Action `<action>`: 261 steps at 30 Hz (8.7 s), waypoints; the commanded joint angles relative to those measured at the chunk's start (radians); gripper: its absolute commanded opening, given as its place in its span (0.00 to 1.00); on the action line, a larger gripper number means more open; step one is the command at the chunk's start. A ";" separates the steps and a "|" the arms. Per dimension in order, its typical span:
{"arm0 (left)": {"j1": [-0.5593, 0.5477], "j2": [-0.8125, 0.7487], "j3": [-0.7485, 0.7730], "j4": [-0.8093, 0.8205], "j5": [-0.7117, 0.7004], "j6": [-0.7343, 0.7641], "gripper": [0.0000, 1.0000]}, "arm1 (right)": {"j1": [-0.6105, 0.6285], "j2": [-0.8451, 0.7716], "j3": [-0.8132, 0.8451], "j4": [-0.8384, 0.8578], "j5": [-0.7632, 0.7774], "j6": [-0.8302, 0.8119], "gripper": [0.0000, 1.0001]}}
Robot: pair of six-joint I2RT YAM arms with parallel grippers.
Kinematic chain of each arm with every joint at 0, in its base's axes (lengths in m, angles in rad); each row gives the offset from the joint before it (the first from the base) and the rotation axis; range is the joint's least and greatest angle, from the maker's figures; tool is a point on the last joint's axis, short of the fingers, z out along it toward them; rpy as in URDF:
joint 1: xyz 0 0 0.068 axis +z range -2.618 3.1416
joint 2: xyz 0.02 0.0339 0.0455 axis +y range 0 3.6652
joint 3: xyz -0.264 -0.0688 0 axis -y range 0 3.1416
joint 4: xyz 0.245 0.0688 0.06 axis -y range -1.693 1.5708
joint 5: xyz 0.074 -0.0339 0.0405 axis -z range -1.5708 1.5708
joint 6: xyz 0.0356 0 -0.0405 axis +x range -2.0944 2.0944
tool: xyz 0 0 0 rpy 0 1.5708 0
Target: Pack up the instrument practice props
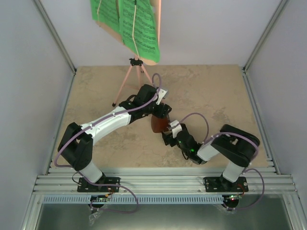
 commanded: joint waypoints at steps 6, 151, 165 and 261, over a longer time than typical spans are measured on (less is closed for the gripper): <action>-0.009 -0.106 -0.038 0.010 -0.019 0.010 0.94 | -0.014 -0.353 -0.171 -0.060 -0.044 0.139 0.94; 0.318 -0.265 -0.159 0.130 -0.272 0.068 0.99 | -0.600 0.005 0.815 -0.920 0.036 0.242 0.98; 0.443 -0.125 -0.163 0.128 -0.117 0.108 0.99 | -0.607 -0.579 0.443 -0.818 -0.456 0.010 0.98; -0.155 -0.194 -0.337 0.195 -0.584 -0.508 0.00 | -0.607 -1.039 0.156 -0.911 -0.626 0.224 0.98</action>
